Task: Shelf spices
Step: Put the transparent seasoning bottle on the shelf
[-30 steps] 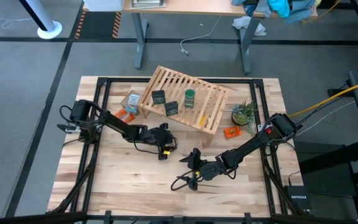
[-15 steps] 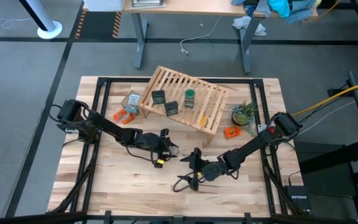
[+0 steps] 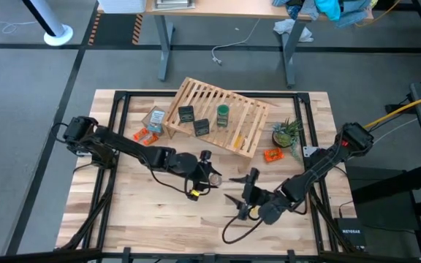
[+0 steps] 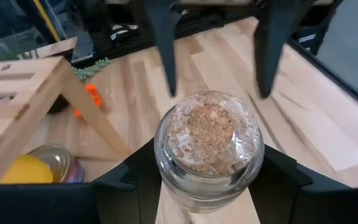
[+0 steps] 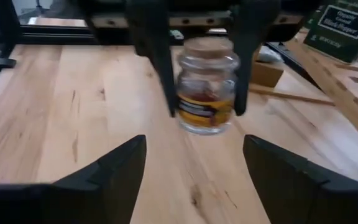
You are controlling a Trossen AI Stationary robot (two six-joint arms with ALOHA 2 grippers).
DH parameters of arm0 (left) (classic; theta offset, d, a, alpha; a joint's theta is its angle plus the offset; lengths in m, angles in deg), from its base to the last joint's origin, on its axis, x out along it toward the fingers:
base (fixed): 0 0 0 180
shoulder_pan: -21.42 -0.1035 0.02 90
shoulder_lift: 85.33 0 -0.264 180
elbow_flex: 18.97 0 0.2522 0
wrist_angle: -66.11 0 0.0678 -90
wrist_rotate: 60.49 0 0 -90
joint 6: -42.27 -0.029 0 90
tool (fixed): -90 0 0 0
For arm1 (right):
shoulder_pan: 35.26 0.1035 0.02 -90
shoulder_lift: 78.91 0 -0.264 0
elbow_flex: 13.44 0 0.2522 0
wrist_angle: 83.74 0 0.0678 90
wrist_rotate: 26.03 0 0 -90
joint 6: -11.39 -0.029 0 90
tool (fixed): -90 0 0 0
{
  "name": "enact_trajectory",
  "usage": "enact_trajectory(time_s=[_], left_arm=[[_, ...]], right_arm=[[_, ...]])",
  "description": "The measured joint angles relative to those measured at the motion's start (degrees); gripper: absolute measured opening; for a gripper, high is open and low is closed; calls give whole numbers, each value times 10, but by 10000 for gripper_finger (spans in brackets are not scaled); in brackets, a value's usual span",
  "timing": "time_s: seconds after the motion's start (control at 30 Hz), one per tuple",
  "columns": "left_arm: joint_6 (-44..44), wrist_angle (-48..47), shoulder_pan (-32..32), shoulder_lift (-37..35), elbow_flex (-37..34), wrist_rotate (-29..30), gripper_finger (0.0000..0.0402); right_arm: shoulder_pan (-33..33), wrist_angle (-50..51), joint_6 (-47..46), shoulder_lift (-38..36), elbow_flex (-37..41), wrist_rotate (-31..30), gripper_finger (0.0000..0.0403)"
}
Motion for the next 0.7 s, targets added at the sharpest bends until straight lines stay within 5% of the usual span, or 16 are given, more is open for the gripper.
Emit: enact_trajectory(time_s=[0.23, 0.7], left_arm=[[-15, -25, 10, 1, 13, -87, 177], [-63, -8, -46, -3, 55, -86, 177]], right_arm=[[-14, 4, -1, 0, 0, 43, 270], [-28, 9, 14, 1, 0, 9, 270]])
